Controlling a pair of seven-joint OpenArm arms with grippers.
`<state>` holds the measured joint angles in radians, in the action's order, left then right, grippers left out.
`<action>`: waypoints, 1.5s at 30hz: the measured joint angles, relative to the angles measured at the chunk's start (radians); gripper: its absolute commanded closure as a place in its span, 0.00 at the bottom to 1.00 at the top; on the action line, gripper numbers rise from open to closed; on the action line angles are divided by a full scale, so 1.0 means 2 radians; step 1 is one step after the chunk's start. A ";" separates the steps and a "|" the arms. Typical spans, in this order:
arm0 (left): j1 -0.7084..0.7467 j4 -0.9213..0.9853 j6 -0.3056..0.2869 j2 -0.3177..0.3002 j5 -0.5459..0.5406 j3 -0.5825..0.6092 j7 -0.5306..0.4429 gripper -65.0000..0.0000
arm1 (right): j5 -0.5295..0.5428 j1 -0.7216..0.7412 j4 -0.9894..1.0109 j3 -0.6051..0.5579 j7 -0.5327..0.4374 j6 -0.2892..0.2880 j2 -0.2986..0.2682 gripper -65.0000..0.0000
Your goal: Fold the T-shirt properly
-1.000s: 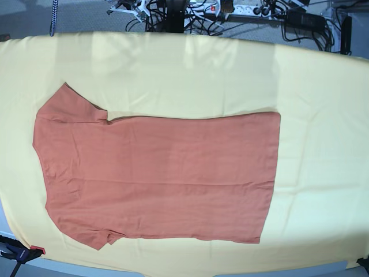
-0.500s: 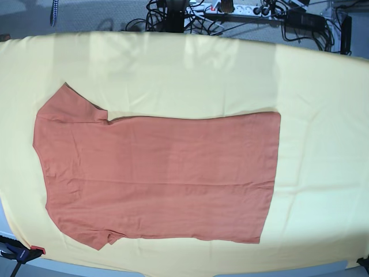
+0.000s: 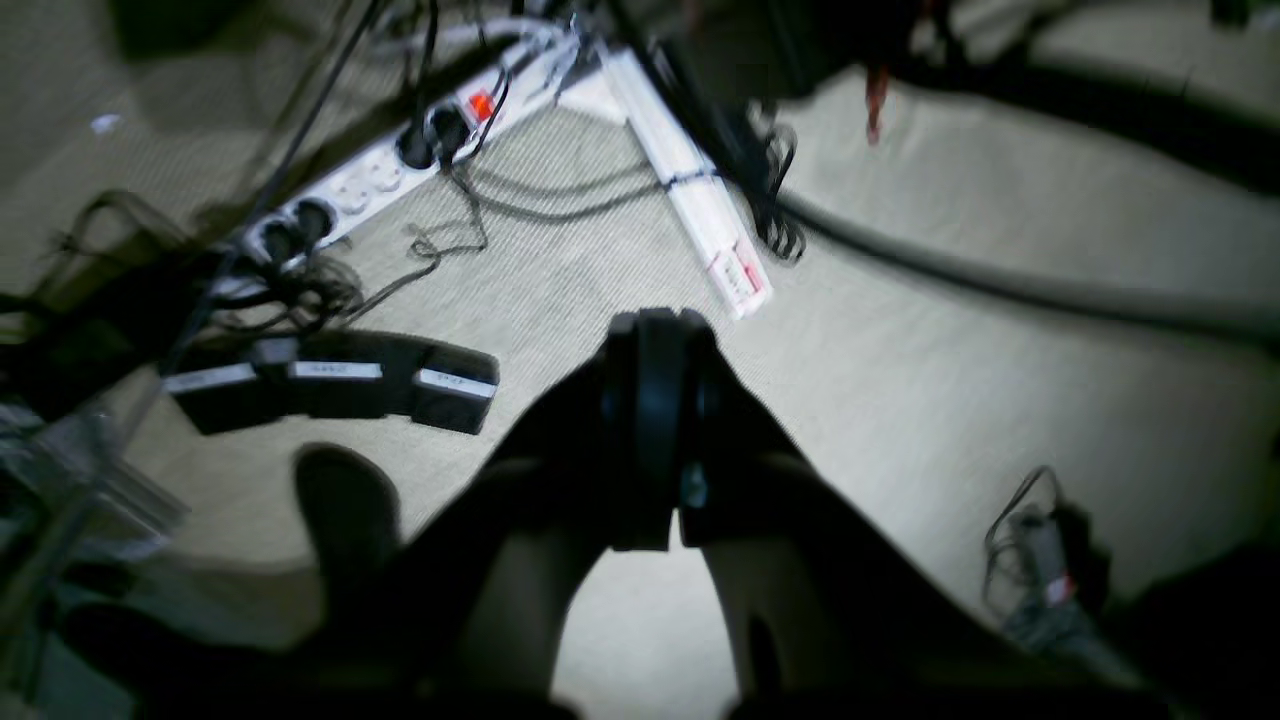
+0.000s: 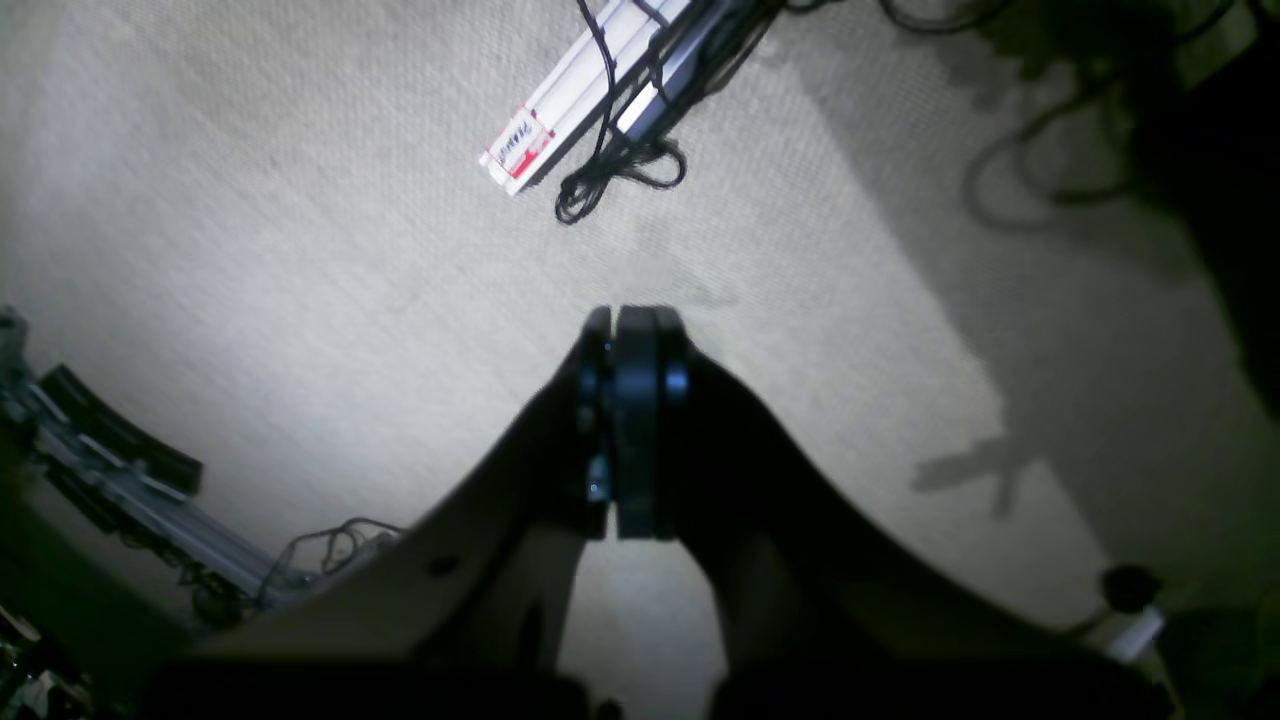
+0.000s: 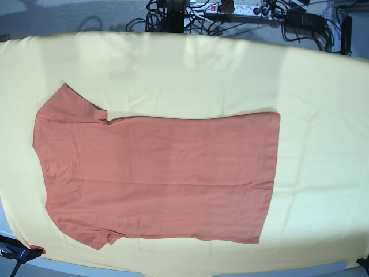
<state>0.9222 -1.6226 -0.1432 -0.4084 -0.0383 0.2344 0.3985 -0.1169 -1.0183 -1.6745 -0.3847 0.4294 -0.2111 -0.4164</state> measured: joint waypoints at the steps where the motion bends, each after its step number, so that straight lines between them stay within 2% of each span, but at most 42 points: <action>1: 0.006 -0.023 -0.001 -0.007 0.004 0.000 0.009 1.00 | 0.002 -0.011 -0.023 0.000 0.007 0.006 -0.006 1.00; 5: 0.041 -0.106 0.006 -0.034 0.035 -0.007 0.028 1.00 | -0.002 -0.054 -0.095 0.001 0.031 0.045 -0.027 1.00; 10: 0.102 -0.195 0.010 -0.054 0.059 -0.059 0.047 1.00 | -0.081 -0.106 -0.160 0.000 0.050 0.085 -0.023 1.00; 14: 0.133 -0.269 0.009 -0.053 0.060 -0.123 0.059 1.00 | -0.143 -0.129 -0.199 0.001 0.077 0.137 -0.025 1.00; 17: 0.150 -0.314 0.009 -0.053 0.057 -0.172 0.059 1.00 | -0.180 -0.133 -0.222 0.000 0.081 0.195 -0.024 1.00; 19: 0.152 -0.340 0.007 -0.054 0.052 -0.199 0.059 1.00 | -0.219 -0.134 -0.234 0.000 0.099 0.233 -0.024 1.00; 23: 0.140 -0.360 0.006 -0.053 0.053 -0.242 0.051 1.00 | -0.334 -0.135 -0.254 0.000 0.109 0.300 -0.025 1.00; 25: 0.138 -0.360 0.005 -0.053 0.053 -0.259 0.054 1.00 | -0.376 -0.134 -0.265 0.001 0.121 0.320 -0.025 1.00; 29: 0.135 -0.360 0.005 -0.055 0.043 -0.290 0.031 1.00 | -0.460 -0.134 -0.292 0.001 0.150 0.348 -0.026 1.00; 33: 0.094 -0.359 0.002 -0.054 0.023 -0.306 0.031 1.00 | -0.490 -0.116 -0.326 0.028 0.169 0.351 -0.046 1.00; 35: 0.071 -0.359 0.006 -0.060 0.015 -0.309 0.031 1.00 | -0.490 -0.112 -0.333 0.048 0.144 0.351 -0.053 1.00; 36: 0.063 -0.359 0.000 -0.068 0.013 -0.309 0.031 1.00 | -0.487 -0.111 -0.333 0.058 0.131 0.350 -0.057 1.00; 37: 0.054 -0.359 -0.018 -0.072 0.006 -0.309 0.031 1.00 | -0.471 -0.106 -0.333 0.066 0.114 0.348 -0.060 1.00; 38: 0.042 -0.359 -0.035 -0.076 0.004 -0.309 0.028 1.00 | -0.449 -0.096 -0.333 0.074 0.103 0.334 -0.063 1.00; 40: 0.020 -0.359 -0.060 -0.088 0.004 -0.308 0.014 1.00 | -0.385 -0.062 -0.333 0.091 0.082 0.280 -0.072 1.00; 43: -0.021 -0.359 -0.064 -0.118 0.004 -0.308 -0.006 1.00 | -0.265 0.004 -0.333 0.115 0.036 0.184 -0.083 1.00; 45: -0.049 -0.343 -0.069 -0.136 0.001 -0.308 -0.042 1.00 | -0.200 0.040 -0.333 0.126 0.024 0.140 -0.081 1.00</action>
<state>0.8249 -2.3077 -0.2817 -0.6811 -0.0364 -0.3820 0.3141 -0.5167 -0.9375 -2.3405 -0.1318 0.4782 0.0681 -0.5781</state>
